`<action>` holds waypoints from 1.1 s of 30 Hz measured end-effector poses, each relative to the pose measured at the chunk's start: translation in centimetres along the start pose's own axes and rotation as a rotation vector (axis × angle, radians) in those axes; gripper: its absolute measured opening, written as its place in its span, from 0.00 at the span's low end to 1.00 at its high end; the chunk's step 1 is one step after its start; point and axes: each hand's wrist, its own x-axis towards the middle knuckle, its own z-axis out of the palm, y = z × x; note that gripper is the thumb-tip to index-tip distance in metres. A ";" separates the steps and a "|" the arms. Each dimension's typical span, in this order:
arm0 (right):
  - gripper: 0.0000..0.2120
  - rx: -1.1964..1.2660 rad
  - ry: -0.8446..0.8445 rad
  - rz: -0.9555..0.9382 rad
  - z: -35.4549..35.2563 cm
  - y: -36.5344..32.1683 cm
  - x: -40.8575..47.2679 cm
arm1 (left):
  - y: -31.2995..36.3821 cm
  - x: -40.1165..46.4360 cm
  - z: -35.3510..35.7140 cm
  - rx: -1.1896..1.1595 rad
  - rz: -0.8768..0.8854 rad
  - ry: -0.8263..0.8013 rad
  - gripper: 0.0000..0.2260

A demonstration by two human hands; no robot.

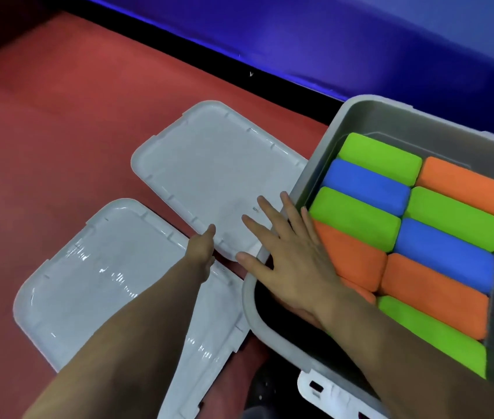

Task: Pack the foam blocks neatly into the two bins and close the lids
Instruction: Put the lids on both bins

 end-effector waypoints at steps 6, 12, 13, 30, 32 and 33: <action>0.33 0.075 0.082 -0.024 0.8 0.2 0.0 | -0.3 2.9 2.1 -0.170 -0.021 0.040 0.36; 0.31 0.098 0.102 -0.026 1.0 0.2 -0.1 | 0.7 3.3 3.4 -0.417 -0.001 0.115 0.23; 0.32 0.099 0.100 -0.022 1.0 0.2 -0.1 | 1.2 2.9 3.6 -0.428 0.011 0.122 0.21; 0.35 0.237 0.021 0.160 -11.8 -3.4 -2.1 | 15.7 -13.9 -0.3 0.187 0.727 0.249 0.22; 0.34 0.319 0.068 0.200 -14.1 -4.0 -3.0 | 15.6 -16.8 0.6 0.324 0.836 0.254 0.24; 0.34 0.372 0.090 0.221 -15.1 -4.3 -3.6 | 15.4 -18.2 1.1 0.375 0.872 0.257 0.27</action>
